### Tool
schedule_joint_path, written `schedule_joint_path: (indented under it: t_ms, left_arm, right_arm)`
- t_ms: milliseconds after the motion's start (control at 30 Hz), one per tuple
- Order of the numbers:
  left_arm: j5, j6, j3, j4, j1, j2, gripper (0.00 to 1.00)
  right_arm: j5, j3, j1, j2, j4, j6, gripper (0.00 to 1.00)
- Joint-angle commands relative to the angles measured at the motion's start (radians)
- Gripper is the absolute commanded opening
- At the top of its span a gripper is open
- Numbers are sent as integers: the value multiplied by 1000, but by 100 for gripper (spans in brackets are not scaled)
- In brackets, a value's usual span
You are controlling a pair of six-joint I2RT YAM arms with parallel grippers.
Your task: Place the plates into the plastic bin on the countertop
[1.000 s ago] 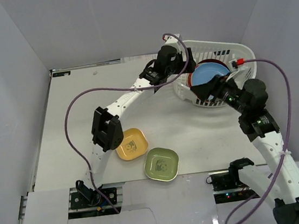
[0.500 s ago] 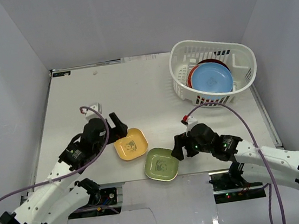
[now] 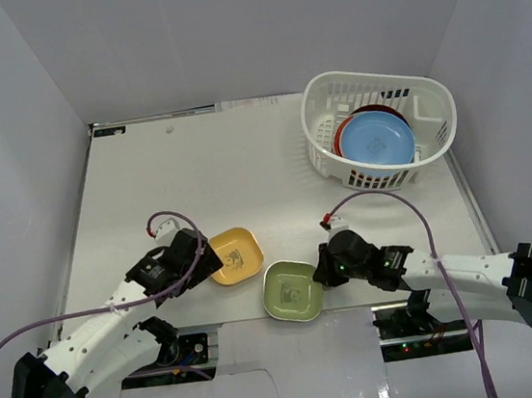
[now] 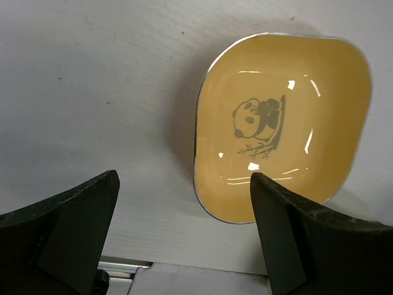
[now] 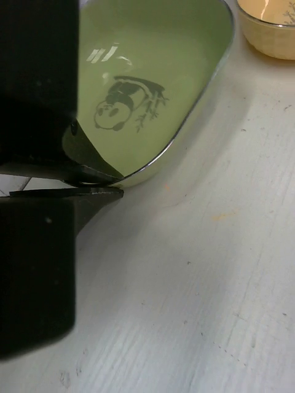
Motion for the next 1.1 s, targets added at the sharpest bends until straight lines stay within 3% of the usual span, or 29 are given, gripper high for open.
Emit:
schedule_joint_path:
  t_ms: [0, 133, 233, 333, 367, 467, 500, 533, 567, 667, 700, 833, 933, 967, 1000, 1067]
  left_arm:
    - [28, -26, -63, 104, 2, 7, 98]
    - [-7, -2, -88, 161, 2, 21, 92]
    - [-18, 28, -105, 220, 2, 35, 79]
    - [-9, 41, -126, 274, 4, 67, 70]
    - [-9, 45, -129, 283, 4, 78, 64]
    - [-13, 64, -131, 323, 4, 116, 53]
    - [-15, 71, -131, 332, 4, 122, 49]
    - [-16, 83, -131, 340, 4, 133, 45]
    - [-18, 87, -129, 348, 4, 138, 40]
    - [-29, 112, -117, 356, 5, 139, 5]
    - [-24, 124, -109, 352, 5, 135, 0]
    - [4, 195, -53, 363, 5, 55, 0]
    - [31, 267, 47, 385, 2, 18, 0]
    - [51, 296, 80, 398, 2, 23, 0]
    - [66, 310, 154, 408, 2, 52, 0]
    - [114, 333, 232, 443, -2, 104, 0]
  right_arm:
    - [91, 10, 7, -70, -15, 29, 8]
    - [203, 103, 7, -213, -184, -44, 8]
    - [324, 252, 4, -308, -275, -136, 8]
    - [582, 410, -16, -333, -280, -263, 8]
    - [679, 486, -65, -322, -280, -300, 8]
    - [737, 593, -278, -223, -210, -446, 8]
    - [704, 604, -356, -197, -180, -477, 8]
    - [658, 611, -531, -169, -156, -495, 8]
    - [512, 620, -624, -137, -139, -486, 8]
    - [299, 645, -876, -2, -97, -419, 8]
    - [259, 651, -915, 65, -73, -403, 8]
    - [130, 679, -1057, 224, -47, -362, 8]
    - [87, 676, -1090, 288, -15, -334, 10]
    - [68, 674, -1096, 305, -4, -317, 17]
    - [42, 680, -1104, 314, -1, -311, 38]
    - [-30, 711, -1115, 313, -5, -304, 58]
